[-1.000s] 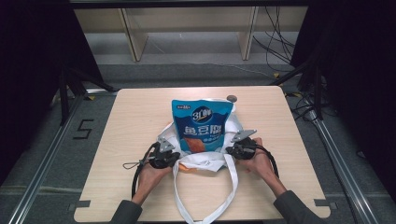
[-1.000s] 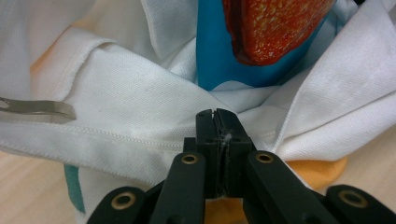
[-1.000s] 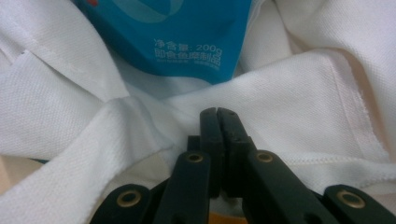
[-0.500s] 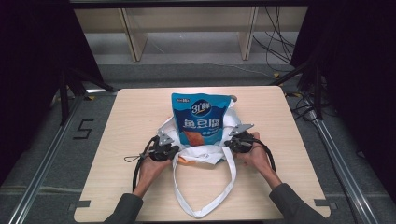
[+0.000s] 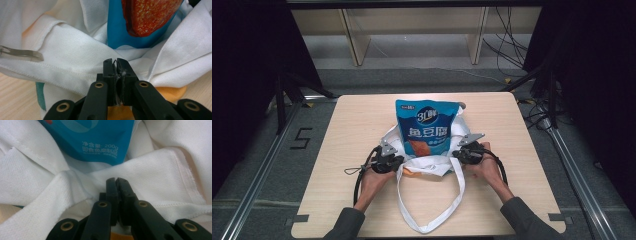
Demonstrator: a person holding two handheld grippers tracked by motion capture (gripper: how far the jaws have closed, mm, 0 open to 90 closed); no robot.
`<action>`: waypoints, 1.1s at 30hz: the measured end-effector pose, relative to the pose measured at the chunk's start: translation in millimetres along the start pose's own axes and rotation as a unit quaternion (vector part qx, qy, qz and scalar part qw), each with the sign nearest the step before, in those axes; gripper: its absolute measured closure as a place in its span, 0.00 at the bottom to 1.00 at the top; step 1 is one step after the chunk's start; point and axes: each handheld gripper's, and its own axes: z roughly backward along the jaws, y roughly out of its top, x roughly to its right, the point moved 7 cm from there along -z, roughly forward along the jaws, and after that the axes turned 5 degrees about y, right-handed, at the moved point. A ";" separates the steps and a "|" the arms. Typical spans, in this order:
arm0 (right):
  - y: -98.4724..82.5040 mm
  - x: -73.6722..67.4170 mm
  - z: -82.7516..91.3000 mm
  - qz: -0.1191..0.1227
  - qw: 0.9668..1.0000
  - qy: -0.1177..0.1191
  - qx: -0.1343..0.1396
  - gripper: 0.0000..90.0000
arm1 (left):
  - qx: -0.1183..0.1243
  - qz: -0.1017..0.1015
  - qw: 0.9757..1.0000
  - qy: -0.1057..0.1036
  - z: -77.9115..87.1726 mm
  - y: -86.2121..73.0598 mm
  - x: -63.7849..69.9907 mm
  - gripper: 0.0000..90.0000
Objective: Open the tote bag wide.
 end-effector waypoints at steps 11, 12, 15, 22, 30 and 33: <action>10.3 2.1 20.6 -0.035 0.999 0.021 0.035 0.84 | 0.027 0.010 1.000 -0.009 24.2 15.7 -4.7 0.69; 12.0 3.8 26.0 -0.030 0.999 0.016 0.041 0.84 | 0.029 0.010 1.000 -0.007 27.1 17.1 -4.9 0.67; 15.6 7.3 36.9 -0.038 0.997 0.008 0.064 0.80 | 0.041 0.015 0.999 -0.005 37.0 22.4 -4.5 0.59; 18.9 7.6 58.9 -0.055 0.995 0.007 0.084 0.60 | 0.038 -0.006 0.999 -0.019 52.8 23.9 0.4 0.43; 22.3 -2.6 69.1 -0.073 0.993 0.005 0.095 0.48 | 0.050 0.007 0.998 -0.023 60.8 23.3 4.6 0.36; 23.9 -5.1 71.5 -0.072 0.992 0.007 0.100 0.46 | 0.060 0.020 0.998 -0.017 65.0 24.6 3.7 0.35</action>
